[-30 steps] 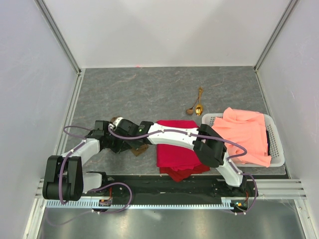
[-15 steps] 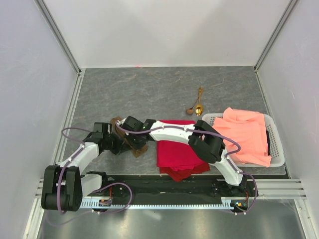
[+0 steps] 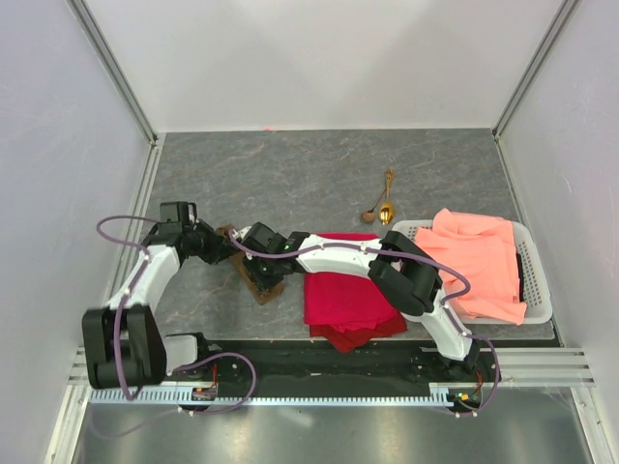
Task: Fold the napkin into a case and place the utensils inside
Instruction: Smooth out the smaller rectangle-folded napkin at the center of the board.
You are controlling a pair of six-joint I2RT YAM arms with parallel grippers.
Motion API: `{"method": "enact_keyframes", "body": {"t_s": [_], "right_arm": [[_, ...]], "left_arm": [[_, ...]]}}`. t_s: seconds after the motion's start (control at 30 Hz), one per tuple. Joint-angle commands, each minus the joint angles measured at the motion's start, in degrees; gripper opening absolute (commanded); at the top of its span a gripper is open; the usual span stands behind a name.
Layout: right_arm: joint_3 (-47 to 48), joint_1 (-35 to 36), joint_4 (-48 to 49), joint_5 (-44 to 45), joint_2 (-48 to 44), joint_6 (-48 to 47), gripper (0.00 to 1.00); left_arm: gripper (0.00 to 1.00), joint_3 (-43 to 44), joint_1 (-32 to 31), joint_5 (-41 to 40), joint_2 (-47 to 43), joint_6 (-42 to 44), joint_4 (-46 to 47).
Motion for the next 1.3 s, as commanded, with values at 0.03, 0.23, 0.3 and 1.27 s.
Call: {"method": "enact_keyframes", "body": {"t_s": [0.03,0.23,0.3,1.27], "right_arm": [[-2.39,-0.05,0.54,-0.16,-0.8,0.78,0.22],[-2.92,-0.23,0.98,-1.3,-2.29,1.66,0.28],[-3.01,-0.58,0.89,-1.48,-4.04,1.66,0.34],[-13.36,-7.7,28.3,-26.26,-2.03,16.16,0.17]], "left_arm": [[0.04,-0.8,-0.21,8.47,9.36,3.31,7.51],[0.02,-1.86,0.06,2.51,13.85,6.91,6.56],[0.02,-1.16,0.14,-0.82,16.56,8.76,4.46],[0.02,2.09,0.67,0.04,21.58,14.03,4.98]]}}
